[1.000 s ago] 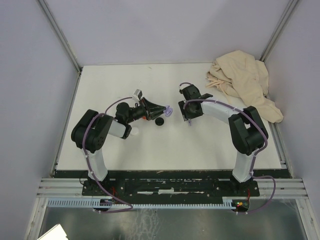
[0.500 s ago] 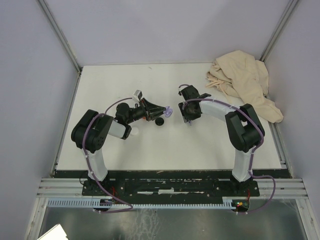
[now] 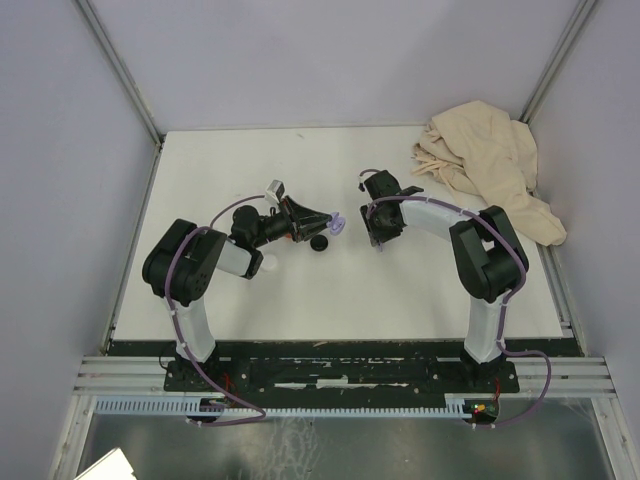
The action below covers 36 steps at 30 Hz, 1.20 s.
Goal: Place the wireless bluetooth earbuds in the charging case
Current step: Pick up the earbud from the center of the board.
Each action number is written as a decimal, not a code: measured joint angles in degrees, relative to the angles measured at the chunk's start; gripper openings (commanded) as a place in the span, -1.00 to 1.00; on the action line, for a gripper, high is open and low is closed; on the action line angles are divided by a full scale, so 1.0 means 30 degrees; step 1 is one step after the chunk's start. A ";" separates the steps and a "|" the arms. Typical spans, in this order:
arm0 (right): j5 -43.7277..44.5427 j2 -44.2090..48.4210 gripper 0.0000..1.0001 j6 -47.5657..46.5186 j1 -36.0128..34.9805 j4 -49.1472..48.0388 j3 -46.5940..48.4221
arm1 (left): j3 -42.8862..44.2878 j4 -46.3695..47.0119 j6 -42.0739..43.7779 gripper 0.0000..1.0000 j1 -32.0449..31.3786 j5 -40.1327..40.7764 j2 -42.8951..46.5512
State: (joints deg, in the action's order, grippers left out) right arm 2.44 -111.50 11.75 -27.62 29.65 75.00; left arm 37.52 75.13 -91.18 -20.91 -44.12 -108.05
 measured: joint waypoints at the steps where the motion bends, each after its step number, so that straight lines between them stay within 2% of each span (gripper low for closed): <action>1: -0.0022 0.0000 -0.20 0.0000 0.0007 0.0000 0.0000 | 0.0000 0.0000 0.0000 -0.94 0.0000 0.0000 0.0000; 9: -0.0248 0.0000 -0.35 0.0007 0.0131 0.0066 0.0000 | 0.0000 -0.0007 -0.0007 -0.94 0.0000 0.0000 0.0000; 20: -0.0153 0.0000 -0.91 0.0015 0.0226 0.0342 0.0073 | 0.0000 -0.0007 0.0000 -0.94 0.0000 0.0000 0.0000; 23: -0.0080 0.0350 -0.98 -0.0036 0.0226 -0.0168 -0.0211 | 0.0000 -0.0007 0.0000 -0.94 0.0000 -0.0007 0.0000; 26: -0.0109 0.1945 -0.98 -0.0168 0.0226 -0.1377 -0.1523 | 0.0000 0.0007 -0.0007 -0.94 0.0000 -0.0007 0.0000; 30: -0.0495 0.5697 -0.97 -0.0357 0.0226 -0.3963 -0.4102 | -0.0015 0.0175 -0.0022 -0.94 -0.0007 -0.0015 -0.0044; 36: -0.1552 1.2007 -0.97 -0.0401 0.0197 -1.0477 -0.8517 | -0.0015 0.0743 -0.0080 -0.94 -0.0182 -0.0007 -0.0379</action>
State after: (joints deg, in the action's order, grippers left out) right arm -2.22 -75.48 10.55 -27.03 -1.78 49.45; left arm 37.47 77.36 -91.42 -21.45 -44.14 -109.19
